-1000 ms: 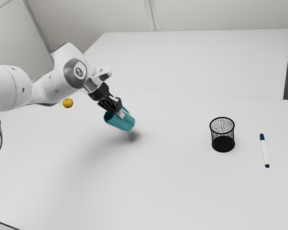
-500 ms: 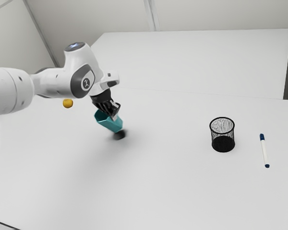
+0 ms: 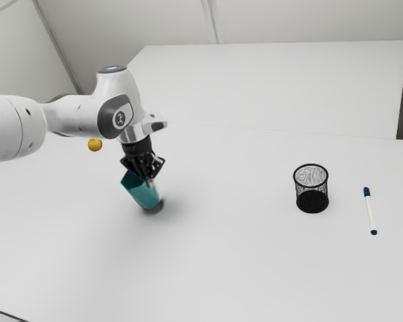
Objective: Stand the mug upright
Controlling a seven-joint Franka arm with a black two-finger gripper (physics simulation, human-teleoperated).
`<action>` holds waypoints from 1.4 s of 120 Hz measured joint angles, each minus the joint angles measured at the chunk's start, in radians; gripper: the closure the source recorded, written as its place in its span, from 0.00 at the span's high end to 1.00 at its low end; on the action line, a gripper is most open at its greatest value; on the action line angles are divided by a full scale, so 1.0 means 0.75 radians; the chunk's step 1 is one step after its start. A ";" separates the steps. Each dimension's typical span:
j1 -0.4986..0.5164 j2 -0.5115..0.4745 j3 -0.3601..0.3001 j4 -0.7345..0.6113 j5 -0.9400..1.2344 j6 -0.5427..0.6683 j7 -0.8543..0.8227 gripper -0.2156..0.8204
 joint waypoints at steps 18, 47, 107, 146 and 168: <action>0.006 0.003 0.001 0.000 -0.004 -0.054 -0.060 0.03; 0.012 0.037 0.002 0.014 -0.011 -0.123 -0.127 0.03; 0.018 0.104 0.002 0.060 -0.038 -0.159 -0.181 0.37; 0.010 0.040 0.002 0.139 -0.018 -0.165 -0.171 0.70; 0.018 -0.027 0.004 0.230 0.046 -0.166 -0.131 0.75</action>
